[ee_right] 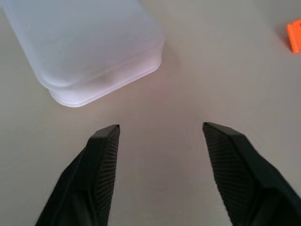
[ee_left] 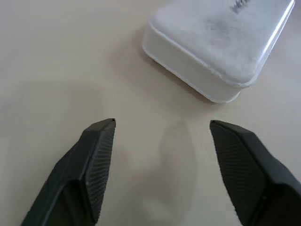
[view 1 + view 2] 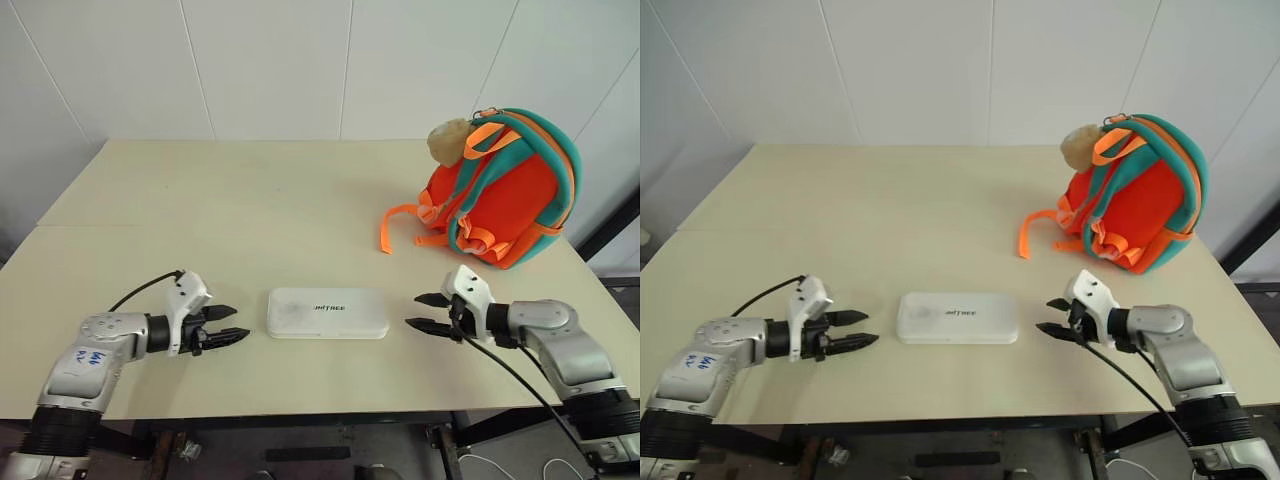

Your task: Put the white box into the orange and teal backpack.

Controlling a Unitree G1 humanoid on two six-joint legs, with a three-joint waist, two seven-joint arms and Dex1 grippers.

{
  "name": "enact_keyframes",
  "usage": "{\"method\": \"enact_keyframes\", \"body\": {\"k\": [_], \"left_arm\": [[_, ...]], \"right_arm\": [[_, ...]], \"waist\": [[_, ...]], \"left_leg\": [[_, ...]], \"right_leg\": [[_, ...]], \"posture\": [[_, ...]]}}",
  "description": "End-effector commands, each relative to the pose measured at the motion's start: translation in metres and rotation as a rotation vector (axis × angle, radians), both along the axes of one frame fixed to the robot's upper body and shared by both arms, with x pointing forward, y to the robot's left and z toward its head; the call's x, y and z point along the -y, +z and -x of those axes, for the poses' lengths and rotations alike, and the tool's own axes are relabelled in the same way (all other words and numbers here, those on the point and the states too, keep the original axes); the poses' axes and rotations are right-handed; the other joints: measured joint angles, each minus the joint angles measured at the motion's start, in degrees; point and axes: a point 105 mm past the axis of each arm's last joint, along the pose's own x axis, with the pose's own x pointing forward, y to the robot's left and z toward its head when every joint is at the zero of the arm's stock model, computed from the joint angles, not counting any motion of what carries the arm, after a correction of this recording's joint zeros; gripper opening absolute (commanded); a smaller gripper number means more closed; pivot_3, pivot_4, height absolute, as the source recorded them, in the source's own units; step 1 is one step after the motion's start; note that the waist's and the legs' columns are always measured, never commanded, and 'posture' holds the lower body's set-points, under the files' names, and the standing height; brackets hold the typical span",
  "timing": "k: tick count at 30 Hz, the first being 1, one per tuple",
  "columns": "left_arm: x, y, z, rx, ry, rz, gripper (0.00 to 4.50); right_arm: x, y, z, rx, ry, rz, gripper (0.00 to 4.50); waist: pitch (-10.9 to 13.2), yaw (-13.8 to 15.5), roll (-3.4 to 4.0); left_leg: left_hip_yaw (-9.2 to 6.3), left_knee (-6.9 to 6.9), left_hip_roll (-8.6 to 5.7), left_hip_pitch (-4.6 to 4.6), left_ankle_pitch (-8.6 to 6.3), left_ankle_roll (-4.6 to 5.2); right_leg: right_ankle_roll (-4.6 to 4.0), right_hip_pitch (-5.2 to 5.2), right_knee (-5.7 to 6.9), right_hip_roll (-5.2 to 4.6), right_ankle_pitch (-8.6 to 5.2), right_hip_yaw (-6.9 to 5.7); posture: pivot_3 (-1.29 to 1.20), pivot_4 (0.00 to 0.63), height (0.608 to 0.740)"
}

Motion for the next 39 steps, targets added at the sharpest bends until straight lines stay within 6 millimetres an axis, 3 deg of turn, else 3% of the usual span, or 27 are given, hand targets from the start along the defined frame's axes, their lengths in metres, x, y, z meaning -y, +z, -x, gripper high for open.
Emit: {"method": "enact_keyframes", "body": {"k": [1, 5, 7, 10, 15, 20, 23, 32, 39], "left_arm": [[-0.012, 0.019, -0.003, -0.126, 0.050, 0.132, 4.49], [-0.002, 0.023, -0.002, -0.270, 0.002, 0.258, 4.50], [0.002, 0.027, -0.018, -0.303, 0.055, 0.330, 4.50], [0.013, 0.027, -0.027, -0.330, 0.052, 0.348, 4.50], [0.029, -0.007, -0.021, -0.552, 0.035, 0.242, 4.50], [0.040, -0.007, -0.015, -0.646, -0.018, 0.305, 4.50], [0.042, -0.010, -0.021, -0.696, 0.022, 0.346, 4.50], [0.079, -0.002, -0.030, -0.777, -0.019, 0.477, 4.50], [0.089, 0.009, -0.029, -0.834, -0.037, 0.556, 4.50]], "right_arm": [[-0.008, 0.019, 0.012, -0.052, 0.079, -0.053, 4.28], [-0.018, 0.017, 0.018, -0.118, 0.100, -0.032, 4.46], [-0.028, 0.018, 0.016, -0.136, 0.094, -0.079, 4.46], [-0.036, 0.018, 0.016, -0.149, 0.099, -0.088, 4.46], [-0.047, 0.012, 0.011, -0.118, 0.106, -0.048, 4.46], [-0.056, 0.016, 0.013, -0.123, 0.119, -0.075, 4.46], [-0.062, 0.017, 0.013, -0.120, 0.126, -0.086, 4.46], [-0.086, 0.022, 0.008, -0.078, 0.154, -0.128, 4.46], [-0.087, 0.022, 0.003, -0.045, 0.142, -0.125, 4.46]], "waist": [[0.0, 0.1, 0.00], [0.0, 0.0, 0.00], [0.0, 0.0, -0.01], [0.0, 0.1, -0.04], [0.0, -0.1, -0.04], [0.0, 0.0, -0.03], [0.0, 0.1, -0.03], [0.0, 1.1, -0.03], [0.0, 1.3, -0.03]], "left_leg": [[-0.01, 0.02, 0.00, 0.01, 0.00, 0.00], [-0.01, 0.02, -0.02, 0.01, 0.01, 0.00], [-0.02, 0.02, -0.02, 0.00, 0.01, 0.00], [-0.06, 0.09, -0.02, -0.02, 0.03, -0.02], [-0.02, 0.03, -0.03, -0.03, 0.01, -0.01], [-0.01, 0.02, -0.03, -0.03, 0.00, -0.02], [-0.02, 0.04, -0.03, -0.03, 0.00, -0.01], [-0.06, 0.19, -0.05, -0.03, 0.00, 0.00], [-0.06, 0.19, -0.06, -0.07, -0.01, 0.01]], "right_leg": [[0.00, 0.00, 0.02, 0.00, 0.00, 0.00], [0.00, 0.01, 0.03, 0.00, 0.00, 0.00], [0.00, 0.01, 0.02, 0.00, 0.00, 0.00], [0.01, 0.00, 0.09, 0.02, 0.01, -0.03], [0.02, 0.00, 0.01, 0.02, 0.00, 0.00], [0.01, -0.02, -0.01, 0.02, 0.00, 0.01], [0.01, -0.01, 0.02, 0.02, 0.00, 0.01], [0.04, 0.07, 0.06, 0.02, 0.02, 0.00], [0.05, 0.07, 0.02, 0.02, 0.02, 0.00]], "posture": [[0.00, 0.150, 0.740], [0.00, 0.150, 0.740], [0.00, 0.150, 0.740], [0.00, 0.150, 0.740], [0.00, 0.150, 0.740], [0.00, 0.150, 0.740], [0.00, 0.150, 0.740], [0.00, 0.150, 0.740], [0.00, 0.150, 0.740]]}}
